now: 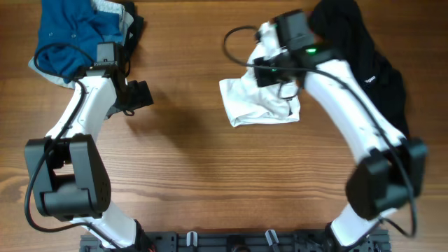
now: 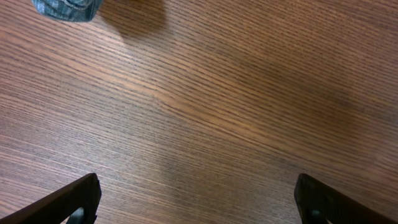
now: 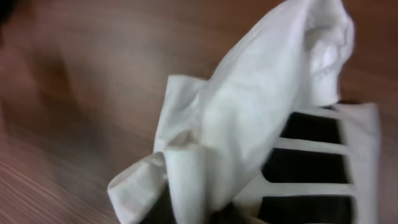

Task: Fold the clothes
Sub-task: 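Press the folded white bundle down with the right gripper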

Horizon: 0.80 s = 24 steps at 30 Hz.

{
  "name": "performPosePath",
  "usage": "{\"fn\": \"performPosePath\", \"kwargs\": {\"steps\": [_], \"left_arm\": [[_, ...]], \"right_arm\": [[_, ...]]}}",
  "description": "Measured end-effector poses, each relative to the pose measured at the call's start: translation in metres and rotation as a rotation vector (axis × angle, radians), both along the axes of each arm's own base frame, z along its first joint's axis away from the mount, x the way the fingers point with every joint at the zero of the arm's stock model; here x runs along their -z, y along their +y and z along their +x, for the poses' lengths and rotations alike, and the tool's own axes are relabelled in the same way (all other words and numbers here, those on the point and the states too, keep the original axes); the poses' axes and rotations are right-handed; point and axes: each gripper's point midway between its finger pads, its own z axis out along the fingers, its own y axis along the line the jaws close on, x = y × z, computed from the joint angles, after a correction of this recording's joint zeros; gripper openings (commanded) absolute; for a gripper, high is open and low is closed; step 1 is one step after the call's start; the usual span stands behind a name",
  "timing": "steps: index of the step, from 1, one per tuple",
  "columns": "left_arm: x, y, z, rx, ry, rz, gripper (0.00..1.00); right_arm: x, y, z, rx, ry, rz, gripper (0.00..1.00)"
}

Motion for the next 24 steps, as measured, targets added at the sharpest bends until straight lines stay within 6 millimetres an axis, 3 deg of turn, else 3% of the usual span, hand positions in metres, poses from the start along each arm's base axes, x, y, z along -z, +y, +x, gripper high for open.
{"fn": "performPosePath", "kwargs": {"steps": [3,6,11,15,20,24], "left_arm": [[0.000,0.000,0.000,0.000,0.000,0.000,1.00],[0.000,0.000,0.000,0.000,0.000,0.000,1.00],[0.000,-0.002,0.003,0.003,-0.011,-0.012,1.00],[-0.001,-0.008,0.007,0.011,-0.028,-0.045,1.00],[0.000,-0.013,0.007,0.018,-0.030,-0.077,1.00],[-0.001,-0.015,0.008,0.020,-0.032,-0.088,1.00]], "right_arm": [[0.034,0.023,-0.009,-0.041,0.072,-0.019,0.57],[0.049,0.041,-0.018,-0.081,0.106,-0.018,0.57],[0.044,0.075,-0.032,-0.169,0.106,0.048,0.57],[0.036,0.088,-0.041,-0.221,0.117,0.111,0.57],[0.012,0.071,-0.042,-0.177,0.092,0.090,0.59],[-0.005,0.027,-0.038,-0.039,0.092,0.027,0.60]]}}
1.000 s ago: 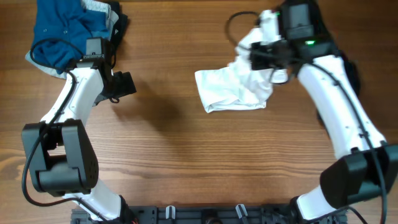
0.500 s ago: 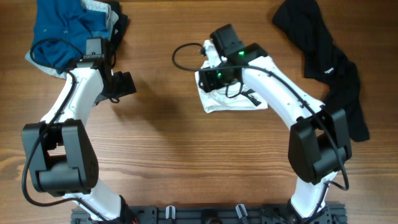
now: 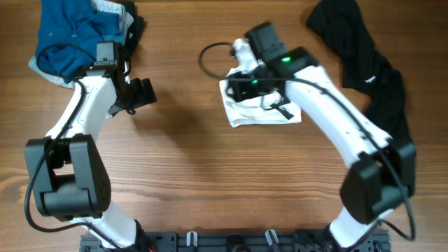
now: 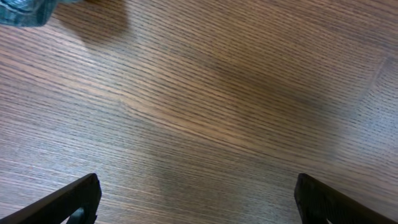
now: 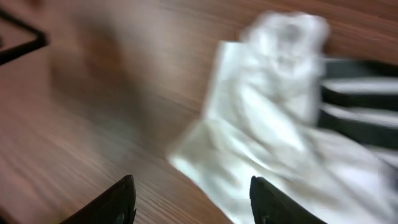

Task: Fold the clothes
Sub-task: 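Press the folded white bundle down with the right gripper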

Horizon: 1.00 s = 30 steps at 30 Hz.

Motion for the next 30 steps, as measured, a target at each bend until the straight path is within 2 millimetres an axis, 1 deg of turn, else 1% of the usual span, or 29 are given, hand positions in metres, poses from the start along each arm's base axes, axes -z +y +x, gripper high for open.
{"fn": "performPosePath", "kwargs": {"steps": [2,4,6,7,8,12,16,19,21,23,24,25,26,27,30], "left_arm": [[0.000,-0.001,0.001,0.001,-0.003,-0.003,1.00],[0.000,-0.001,0.001,0.001,-0.005,-0.005,1.00],[-0.001,-0.001,0.003,0.002,-0.013,-0.006,1.00],[-0.001,-0.001,0.004,0.002,-0.015,-0.006,1.00],[-0.001,-0.001,0.004,0.002,-0.018,-0.006,1.00],[-0.001,-0.001,0.005,0.002,-0.019,-0.006,1.00],[-0.001,-0.001,0.004,0.002,-0.019,-0.006,1.00],[-0.001,-0.001,0.004,0.002,-0.019,-0.006,1.00],[-0.001,-0.001,0.004,0.002,-0.019,-0.006,1.00],[-0.001,-0.001,0.004,0.002,-0.019,-0.006,1.00],[-0.001,-0.001,0.004,0.002,-0.019,-0.006,1.00],[-0.001,-0.001,0.004,0.002,-0.019,-0.006,1.00],[-0.001,-0.001,0.004,0.002,-0.019,-0.006,1.00],[-0.001,-0.001,0.004,0.002,-0.019,-0.006,1.00],[-0.001,-0.001,0.004,0.002,-0.019,-0.006,1.00]], "right_arm": [[-0.003,-0.025,0.000,0.080,0.024,-0.035,0.60],[-0.002,-0.048,0.001,0.151,0.053,-0.061,0.60],[0.002,-0.064,0.002,0.202,0.075,-0.077,0.60],[0.005,-0.067,0.002,0.211,0.081,-0.083,0.61],[0.012,-0.074,-0.001,0.231,0.099,-0.099,0.61],[0.037,-0.073,-0.005,0.223,0.103,-0.106,0.62],[0.053,-0.073,-0.001,0.206,0.067,-0.102,0.62],[0.061,-0.072,0.003,0.194,0.038,-0.100,0.59],[0.062,-0.072,0.006,0.185,0.019,-0.100,0.57],[0.060,-0.070,0.012,0.179,-0.009,-0.094,0.49],[0.059,-0.070,0.014,0.178,-0.021,-0.090,0.42],[0.058,-0.069,0.016,0.178,-0.027,-0.089,0.32],[0.058,-0.069,0.016,0.175,-0.032,-0.090,0.13],[0.058,-0.069,0.017,0.172,-0.034,-0.091,0.04],[0.058,-0.069,0.017,0.157,-0.040,-0.096,0.04]]}}
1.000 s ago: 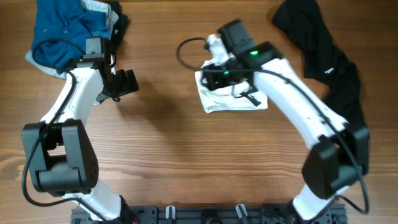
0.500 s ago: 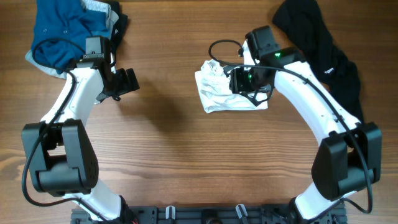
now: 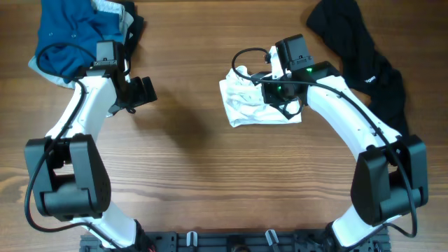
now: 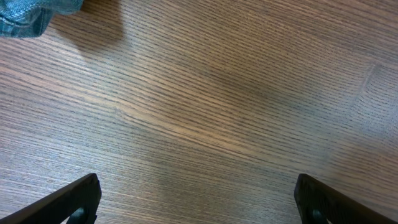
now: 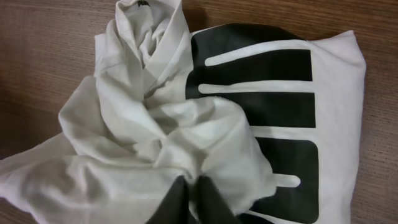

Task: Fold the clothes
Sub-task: 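Press the folded white bundle down with the right gripper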

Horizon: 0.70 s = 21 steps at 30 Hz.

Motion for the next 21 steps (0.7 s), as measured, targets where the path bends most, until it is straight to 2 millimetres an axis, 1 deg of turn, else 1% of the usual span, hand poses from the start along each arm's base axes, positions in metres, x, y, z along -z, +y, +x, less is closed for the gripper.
{"fn": "performPosePath", "kwargs": {"steps": [6,10,17,21], "left_arm": [[0.000,0.000,0.000,0.000,0.000,0.000,1.00],[0.000,0.000,0.000,0.000,0.000,0.000,1.00],[0.000,0.000,0.000,0.000,0.000,0.000,1.00],[0.000,0.000,0.001,0.000,-0.003,0.000,1.00]], "right_arm": [[0.000,0.000,-0.001,-0.027,-0.005,-0.010,0.04],[0.000,0.004,-0.002,-0.069,-0.006,0.003,0.04],[-0.002,0.017,-0.010,-0.141,0.010,0.063,0.04],[-0.006,0.030,-0.016,-0.192,0.011,0.092,0.04]]}}
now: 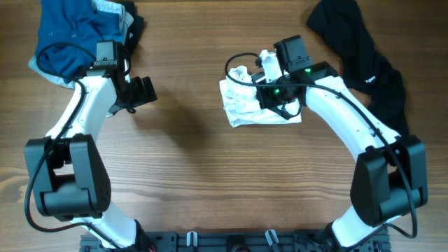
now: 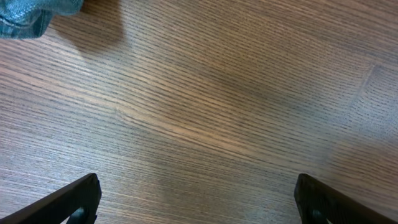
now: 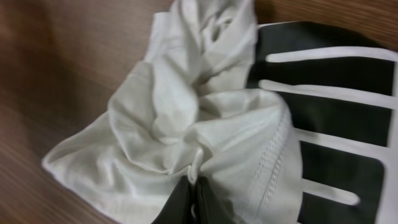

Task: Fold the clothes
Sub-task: 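Press the folded white bundle down with the right gripper, then grasp the folded white PUMA t-shirt bundle with the left gripper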

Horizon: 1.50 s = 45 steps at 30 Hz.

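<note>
A white T-shirt [image 1: 255, 105] with a black striped print [image 3: 336, 112] lies partly folded and bunched at the table's centre right. My right gripper [image 3: 194, 186] is shut on a fold of its white cloth, seen in the overhead view at the shirt's upper part [image 1: 268, 82]. My left gripper [image 2: 196, 199] stands open over bare wood, left of centre in the overhead view [image 1: 142, 91], with nothing between its fingers. A corner of blue denim [image 2: 28, 12] shows at the top left of the left wrist view.
A blue garment pile [image 1: 77, 31] sits at the back left corner. A black garment [image 1: 364, 49] lies along the back right. Bare wood spans the table's middle and front [image 1: 210, 182].
My right gripper, still shut on the white cloth, has shifted a little left and the bunched fabric has been drawn up higher. The left arm has not moved.
My right gripper held the white shirt's cloth lifted at the back right of the shirt. Then it was open further left over the shirt. Then it was shut on a bunch of cloth near the shirt's top, and it holds that fold now. The left gripper stayed open.
</note>
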{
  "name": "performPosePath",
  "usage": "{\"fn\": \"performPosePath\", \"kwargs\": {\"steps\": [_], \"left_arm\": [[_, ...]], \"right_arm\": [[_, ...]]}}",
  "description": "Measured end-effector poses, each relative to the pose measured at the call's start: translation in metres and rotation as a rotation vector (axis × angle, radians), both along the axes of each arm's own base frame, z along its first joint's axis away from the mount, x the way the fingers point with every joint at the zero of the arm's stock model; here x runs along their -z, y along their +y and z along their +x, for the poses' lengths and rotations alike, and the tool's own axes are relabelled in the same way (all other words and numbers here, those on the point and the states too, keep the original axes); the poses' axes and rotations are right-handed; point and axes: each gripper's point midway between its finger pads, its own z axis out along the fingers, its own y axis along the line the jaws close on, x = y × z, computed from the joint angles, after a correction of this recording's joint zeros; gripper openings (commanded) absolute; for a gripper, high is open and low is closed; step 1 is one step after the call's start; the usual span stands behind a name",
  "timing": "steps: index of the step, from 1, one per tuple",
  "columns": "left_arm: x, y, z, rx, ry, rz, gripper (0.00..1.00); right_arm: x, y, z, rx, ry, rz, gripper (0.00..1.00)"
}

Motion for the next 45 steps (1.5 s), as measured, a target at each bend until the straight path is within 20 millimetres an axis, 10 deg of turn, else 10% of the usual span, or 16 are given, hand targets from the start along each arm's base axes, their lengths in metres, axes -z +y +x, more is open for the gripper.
{"fn": "performPosePath", "kwargs": {"steps": [12,16,18,23,26,33,45], "left_arm": [[0.000,0.000,0.002,0.000,-0.007,0.000,1.00],[0.000,0.000,0.002,0.000,-0.008,0.000,1.00],[0.000,0.000,0.002,0.000,-0.008,0.000,1.00],[0.000,-0.001,0.002,0.002,-0.008,-0.006,1.00],[0.000,-0.005,0.002,0.008,-0.008,-0.029,1.00],[-0.006,-0.041,0.007,0.082,-0.038,-0.213,1.00],[-0.033,-0.180,0.019,0.489,-0.199,-0.402,1.00]], "right_arm": [[-0.027,0.092,-0.062,-0.249,-0.016,0.083,0.06],[-0.028,0.105,-0.073,-0.252,0.011,0.108,0.51],[-0.029,0.104,-0.071,-0.233,0.019,0.115,0.57],[-0.033,0.088,-0.058,-0.154,0.026,0.130,0.66],[-0.053,0.063,-0.039,-0.061,-0.013,0.161,1.00],[-0.085,-0.010,-0.002,0.145,-0.093,0.190,1.00],[-0.085,-0.072,0.020,0.305,-0.105,0.182,1.00]]}}
